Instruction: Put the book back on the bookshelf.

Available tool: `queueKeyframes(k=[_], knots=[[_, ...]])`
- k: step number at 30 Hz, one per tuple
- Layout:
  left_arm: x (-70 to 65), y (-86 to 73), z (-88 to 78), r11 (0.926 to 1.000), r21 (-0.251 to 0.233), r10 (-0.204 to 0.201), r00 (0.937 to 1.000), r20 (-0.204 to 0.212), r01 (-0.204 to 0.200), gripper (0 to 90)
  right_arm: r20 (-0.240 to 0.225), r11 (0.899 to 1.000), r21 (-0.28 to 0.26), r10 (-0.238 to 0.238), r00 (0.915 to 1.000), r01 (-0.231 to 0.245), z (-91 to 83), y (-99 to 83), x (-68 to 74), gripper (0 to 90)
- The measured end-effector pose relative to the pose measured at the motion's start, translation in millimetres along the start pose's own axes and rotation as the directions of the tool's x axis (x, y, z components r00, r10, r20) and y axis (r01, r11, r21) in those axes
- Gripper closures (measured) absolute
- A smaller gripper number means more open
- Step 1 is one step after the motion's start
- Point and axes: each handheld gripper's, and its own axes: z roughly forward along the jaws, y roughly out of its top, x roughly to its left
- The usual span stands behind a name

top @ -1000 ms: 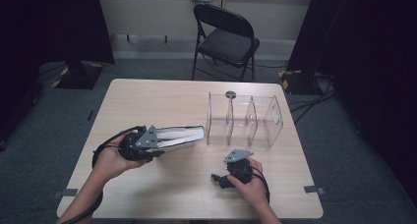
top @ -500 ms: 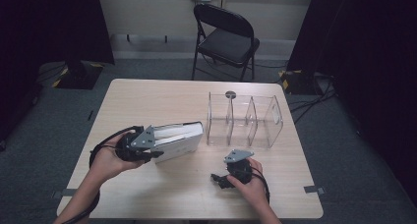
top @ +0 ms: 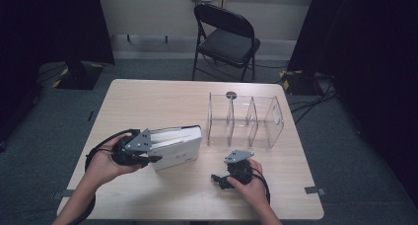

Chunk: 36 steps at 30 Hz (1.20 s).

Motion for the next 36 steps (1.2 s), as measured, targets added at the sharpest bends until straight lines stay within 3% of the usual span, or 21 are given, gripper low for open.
queueKeyframes(k=[7, 15, 19, 20, 23, 24, 25, 28, 36], knots=[[6.2, 5.8, -0.4, 0.9980, 0.057, -0.028, 0.9996, 0.008, 0.027, 75.5, 0.001, 1.000, 0.002, 0.000, 1.0000, 0.000, 0.1, 0.2, -0.2, 13.7], [10.0, 8.9, 0.8, 0.9958, 0.077, -0.052, 0.9985, 0.019, 0.050, 75.3, 0.011, 1.000, 0.006, 0.009, 0.9999, -0.010, 0.6, 0.4, -0.5, 12.0], [8.7, 11.8, 1.2, 0.9938, 0.095, -0.058, 0.9983, -0.012, 0.059, 74.8, 0.011, 1.000, 0.008, 0.012, 0.9999, -0.013, 1.3, 1.0, -0.7, 11.5], [10.2, 13.1, 0.7, 0.9925, 0.108, -0.057, 0.9984, -0.001, 0.057, 74.2, 0.015, 1.000, 0.008, 0.022, 0.9996, -0.022, 1.7, 1.2, 0.2, 11.5], [10.4, 12.9, 1.3, 0.9924, 0.102, -0.066, 0.9974, -0.028, 0.069, 73.6, 0.018, 1.000, 0.009, 0.025, 0.9995, -0.026, 1.8, 1.4, 0.5, 11.5], [10.4, 12.9, 1.3, 0.9924, 0.102, -0.066, 0.9974, -0.028, 0.069, 73.6, 0.018, 1.000, 0.009, 0.025, 0.9995, -0.026, 1.8, 1.4, 0.5, 11.5], [13.8, 12.6, 0.5, 0.9914, 0.112, -0.068, 0.9977, 0.003, 0.068, 73.7, 0.014, 1.000, 0.008, 0.024, 0.9996, -0.024, 1.7, 1.4, 0.0, 11.9], [14.0, 11.6, 1.2, 0.9926, 0.099, -0.069, 0.9975, -0.013, 0.070, 73.5, 0.015, 1.000, 0.010, 0.024, 0.9996, -0.024, 1.2, 1.7, -1.1, 13.0], [17.9, 9.5, 0.9, 0.9905, 0.101, -0.094, 0.9956, -0.002, 0.094, 72.4, 0.008, 0.999, 0.033, 0.016, 0.9998, -0.017, 0.5, 5.2, -1.0, 17.9]])
